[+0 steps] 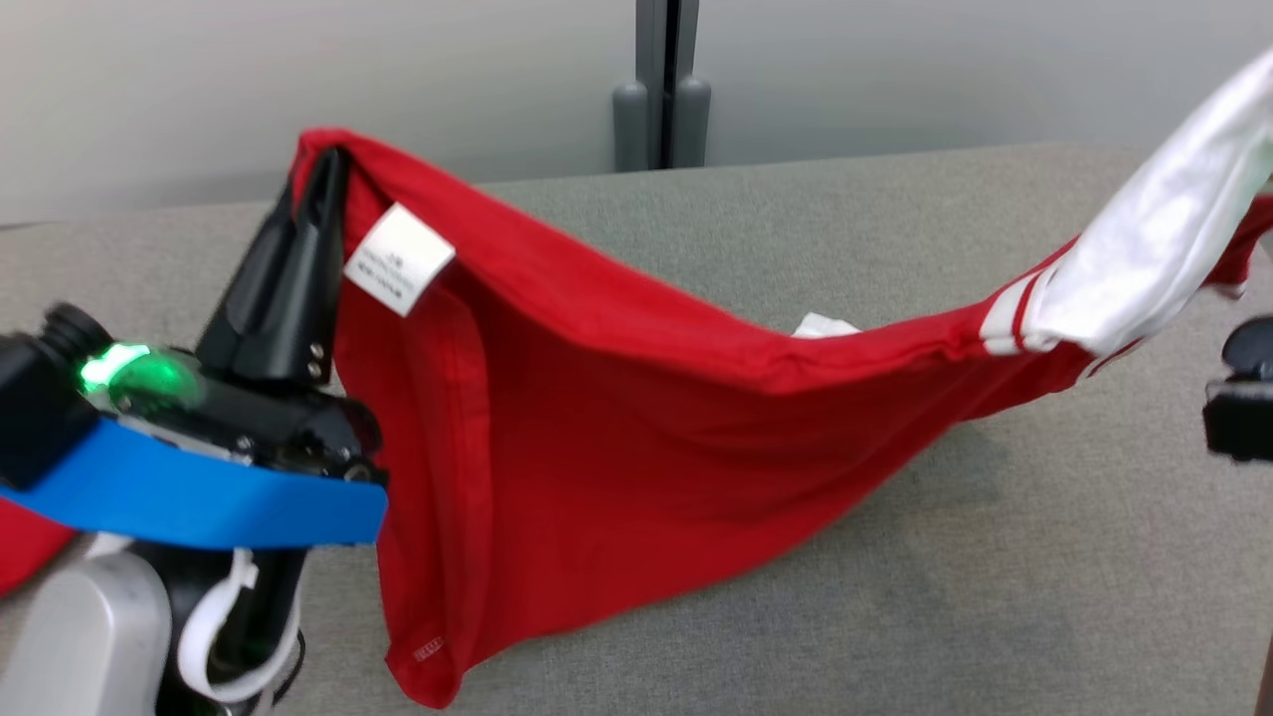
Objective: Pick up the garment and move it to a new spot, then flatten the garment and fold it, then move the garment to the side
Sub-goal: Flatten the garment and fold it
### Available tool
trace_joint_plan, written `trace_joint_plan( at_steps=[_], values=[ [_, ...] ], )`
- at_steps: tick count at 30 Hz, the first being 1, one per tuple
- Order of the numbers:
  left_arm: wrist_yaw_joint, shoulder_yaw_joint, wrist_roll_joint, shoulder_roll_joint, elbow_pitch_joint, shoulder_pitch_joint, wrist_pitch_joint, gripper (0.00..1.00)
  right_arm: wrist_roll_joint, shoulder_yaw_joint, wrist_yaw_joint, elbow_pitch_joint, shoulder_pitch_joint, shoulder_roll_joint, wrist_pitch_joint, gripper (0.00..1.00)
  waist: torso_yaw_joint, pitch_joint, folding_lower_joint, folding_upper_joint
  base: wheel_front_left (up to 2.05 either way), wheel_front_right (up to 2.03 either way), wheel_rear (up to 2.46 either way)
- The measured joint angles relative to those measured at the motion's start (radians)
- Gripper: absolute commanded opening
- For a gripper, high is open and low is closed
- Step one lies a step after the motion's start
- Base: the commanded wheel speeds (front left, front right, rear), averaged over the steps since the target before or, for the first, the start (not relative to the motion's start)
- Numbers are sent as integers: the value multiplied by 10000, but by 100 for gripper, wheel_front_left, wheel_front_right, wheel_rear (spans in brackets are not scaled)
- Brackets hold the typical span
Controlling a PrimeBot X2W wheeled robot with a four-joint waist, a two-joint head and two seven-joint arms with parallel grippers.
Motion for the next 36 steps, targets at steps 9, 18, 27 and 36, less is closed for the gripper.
trace_joint_plan(
  at_steps=[9,18,27,36],
  values=[
    [-343,249,-435,272,1609,-2578,784,0,744,642,2,3392,-3210,-1064,508,0,-285,1550,2,1,0,0,0],
    [-993,385,408,769,5097,-6962,174,0,1300,951,0,7891,-8407,-849,-2228,0,-393,3410,6,4,0,0,0],
    [-1321,81,1465,1066,7091,-9471,-2073,0,1344,1204,0,9484,-10921,-1179,-4821,0,-182,3882,-1,2,0,0,0],
    [-1430,-1724,1745,1185,8619,-7605,-3381,0,2247,2474,2,10886,-8548,-1601,-3710,0,-182,4035,2,2,0,0,0]
  ],
)
